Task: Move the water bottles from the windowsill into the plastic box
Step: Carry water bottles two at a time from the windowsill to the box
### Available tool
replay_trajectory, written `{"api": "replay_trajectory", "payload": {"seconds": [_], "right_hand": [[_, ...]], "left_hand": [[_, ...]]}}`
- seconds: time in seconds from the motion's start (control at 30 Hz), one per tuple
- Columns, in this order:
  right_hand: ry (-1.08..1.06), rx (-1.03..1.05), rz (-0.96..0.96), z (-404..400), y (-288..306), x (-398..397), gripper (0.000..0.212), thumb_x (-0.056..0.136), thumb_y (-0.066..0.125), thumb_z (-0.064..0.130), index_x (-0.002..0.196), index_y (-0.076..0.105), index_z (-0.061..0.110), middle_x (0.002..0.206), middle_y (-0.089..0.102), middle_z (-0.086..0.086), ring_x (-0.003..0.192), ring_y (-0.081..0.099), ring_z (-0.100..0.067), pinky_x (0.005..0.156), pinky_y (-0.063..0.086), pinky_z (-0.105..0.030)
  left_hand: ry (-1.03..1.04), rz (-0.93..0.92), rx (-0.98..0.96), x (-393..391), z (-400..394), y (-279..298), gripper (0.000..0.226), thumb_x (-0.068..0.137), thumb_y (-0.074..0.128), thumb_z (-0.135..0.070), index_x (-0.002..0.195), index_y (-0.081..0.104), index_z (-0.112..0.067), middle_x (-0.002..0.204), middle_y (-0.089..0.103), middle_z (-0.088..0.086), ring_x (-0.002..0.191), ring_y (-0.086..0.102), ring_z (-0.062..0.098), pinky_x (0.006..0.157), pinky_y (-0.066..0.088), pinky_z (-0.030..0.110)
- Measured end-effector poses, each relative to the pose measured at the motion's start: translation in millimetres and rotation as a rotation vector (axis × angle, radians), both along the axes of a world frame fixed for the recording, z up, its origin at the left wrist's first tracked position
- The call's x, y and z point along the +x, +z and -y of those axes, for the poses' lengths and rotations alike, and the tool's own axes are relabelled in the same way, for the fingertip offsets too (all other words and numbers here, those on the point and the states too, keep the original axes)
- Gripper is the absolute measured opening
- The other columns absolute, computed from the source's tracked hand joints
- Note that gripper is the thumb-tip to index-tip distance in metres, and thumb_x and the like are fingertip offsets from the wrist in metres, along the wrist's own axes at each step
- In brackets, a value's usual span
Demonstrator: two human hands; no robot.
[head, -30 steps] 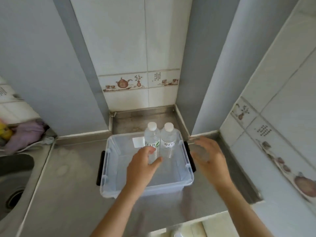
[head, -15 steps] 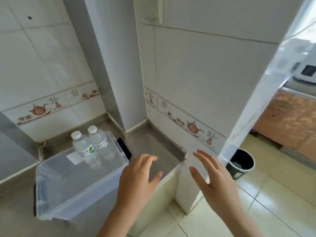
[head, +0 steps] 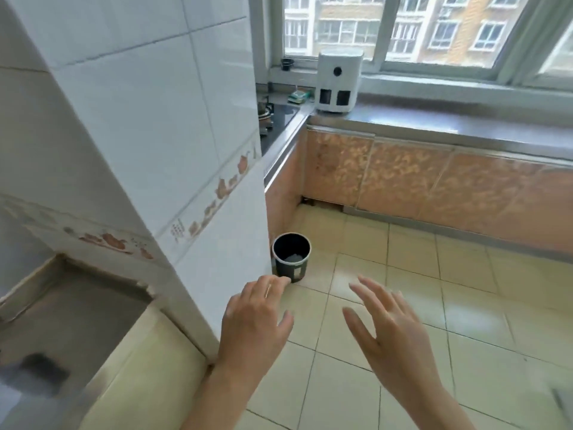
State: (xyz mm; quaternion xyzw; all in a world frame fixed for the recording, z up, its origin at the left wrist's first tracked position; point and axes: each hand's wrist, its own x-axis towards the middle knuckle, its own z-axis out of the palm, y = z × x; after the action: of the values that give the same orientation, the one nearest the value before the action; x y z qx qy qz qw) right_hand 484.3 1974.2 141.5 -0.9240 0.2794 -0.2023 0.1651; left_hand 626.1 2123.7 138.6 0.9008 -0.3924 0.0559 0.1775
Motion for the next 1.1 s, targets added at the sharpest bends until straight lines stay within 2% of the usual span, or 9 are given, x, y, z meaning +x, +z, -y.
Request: {"api": "replay_trajectory", "payload": {"seconds": [0.13, 0.23, 0.33, 0.57, 0.67, 0.93, 1.1], "right_hand": [[-0.157, 0.013, -0.005, 45.1, -5.8, -27.2, 0.047, 0.089, 0.039, 0.05, 0.123, 0.059, 0.025, 0.128, 0.06, 0.004, 0.114, 0.053, -0.018, 0.091, 0.048, -0.038], [-0.26, 0.04, 0.01, 80.2, -13.9, -37.9, 0.046, 0.089, 0.039, 0.05, 0.122, 0.059, 0.025, 0.129, 0.059, 0.004, 0.114, 0.053, -0.018, 0.093, 0.048, -0.04], [-0.359, 0.051, -0.002, 119.3, -17.5, -41.3, 0.046, 0.088, 0.038, 0.05, 0.122, 0.059, 0.027, 0.132, 0.058, 0.005, 0.115, 0.056, -0.019, 0.097, 0.046, -0.043], [-0.581, 0.027, -0.103, 220.9, -7.4, -45.3, 0.047, 0.088, 0.038, 0.05, 0.123, 0.06, 0.027, 0.131, 0.058, 0.007, 0.109, 0.061, -0.016, 0.088, 0.05, -0.035], [-0.69, 0.026, -0.106, 263.4, -5.5, -50.1, 0.048, 0.088, 0.038, 0.049, 0.123, 0.06, 0.025, 0.131, 0.058, 0.004, 0.11, 0.06, -0.018, 0.089, 0.052, -0.038], [-0.938, 0.076, -0.077, 376.0, -11.9, -91.1, 0.05, 0.086, 0.037, 0.052, 0.126, 0.057, 0.03, 0.135, 0.055, 0.007, 0.115, 0.056, -0.015, 0.088, 0.043, -0.032], [-0.971, 0.086, -0.03, 481.3, -22.3, -121.2, 0.053, 0.086, 0.035, 0.055, 0.127, 0.057, 0.031, 0.137, 0.052, 0.01, 0.119, 0.053, -0.013, 0.09, 0.04, -0.03]], "left_hand": [[-0.137, 0.026, -0.007, -8.8, 71.2, -5.6, 0.048, 0.068, 0.076, -0.034, 0.114, 0.065, -0.025, 0.105, 0.068, -0.009, 0.088, 0.067, 0.015, 0.066, 0.053, 0.031], [-0.254, 0.043, -0.013, -5.1, 126.1, -10.1, 0.044, 0.077, 0.053, -0.047, 0.112, 0.067, -0.025, 0.104, 0.068, -0.011, 0.088, 0.067, 0.014, 0.066, 0.052, 0.03], [-0.373, 0.064, -0.025, 3.8, 187.8, -14.2, 0.051, 0.084, 0.045, -0.057, 0.114, 0.068, -0.024, 0.104, 0.07, -0.009, 0.09, 0.068, 0.013, 0.069, 0.055, 0.032], [-0.62, 0.031, -0.039, 18.4, 344.4, -11.7, 0.052, 0.088, 0.042, -0.058, 0.116, 0.069, -0.024, 0.108, 0.071, -0.009, 0.095, 0.069, 0.013, 0.073, 0.056, 0.032], [-0.752, 0.051, -0.021, 15.3, 407.5, -12.8, 0.052, 0.088, 0.043, -0.059, 0.117, 0.068, -0.024, 0.109, 0.071, -0.009, 0.095, 0.068, 0.013, 0.073, 0.057, 0.031], [-1.003, 0.009, -0.04, -29.7, 559.5, -14.7, 0.051, 0.088, 0.04, -0.06, 0.116, 0.067, -0.027, 0.107, 0.07, -0.013, 0.094, 0.068, 0.011, 0.072, 0.054, 0.028], [-1.059, 0.034, -0.058, -69.8, 676.8, -18.6, 0.051, 0.089, 0.04, -0.058, 0.115, 0.069, -0.025, 0.107, 0.07, -0.01, 0.095, 0.068, 0.013, 0.073, 0.054, 0.03]]}}
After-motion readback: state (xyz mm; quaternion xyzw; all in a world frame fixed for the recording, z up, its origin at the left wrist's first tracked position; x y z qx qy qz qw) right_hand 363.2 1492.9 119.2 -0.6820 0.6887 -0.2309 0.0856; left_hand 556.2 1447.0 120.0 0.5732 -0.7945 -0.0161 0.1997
